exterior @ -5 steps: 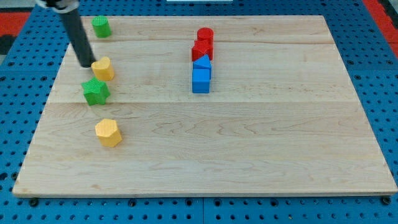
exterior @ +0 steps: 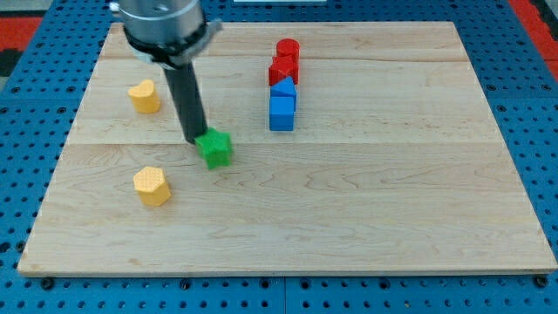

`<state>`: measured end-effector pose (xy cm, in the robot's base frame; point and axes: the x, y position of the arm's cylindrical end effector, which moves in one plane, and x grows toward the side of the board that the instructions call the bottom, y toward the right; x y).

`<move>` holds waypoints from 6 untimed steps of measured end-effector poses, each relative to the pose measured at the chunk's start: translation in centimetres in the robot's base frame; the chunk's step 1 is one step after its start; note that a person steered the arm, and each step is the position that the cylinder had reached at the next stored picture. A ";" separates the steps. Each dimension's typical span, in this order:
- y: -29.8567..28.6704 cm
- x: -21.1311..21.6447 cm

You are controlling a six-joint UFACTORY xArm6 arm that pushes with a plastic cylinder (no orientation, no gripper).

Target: Move the green star to bottom right

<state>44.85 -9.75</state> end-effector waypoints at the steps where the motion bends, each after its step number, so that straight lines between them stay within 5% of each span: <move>1: 2.1 1.7; 3: 5.3 1.1; 4: 8.5 6.1; 5: 8.1 2.5; 6: 1.7 -2.5</move>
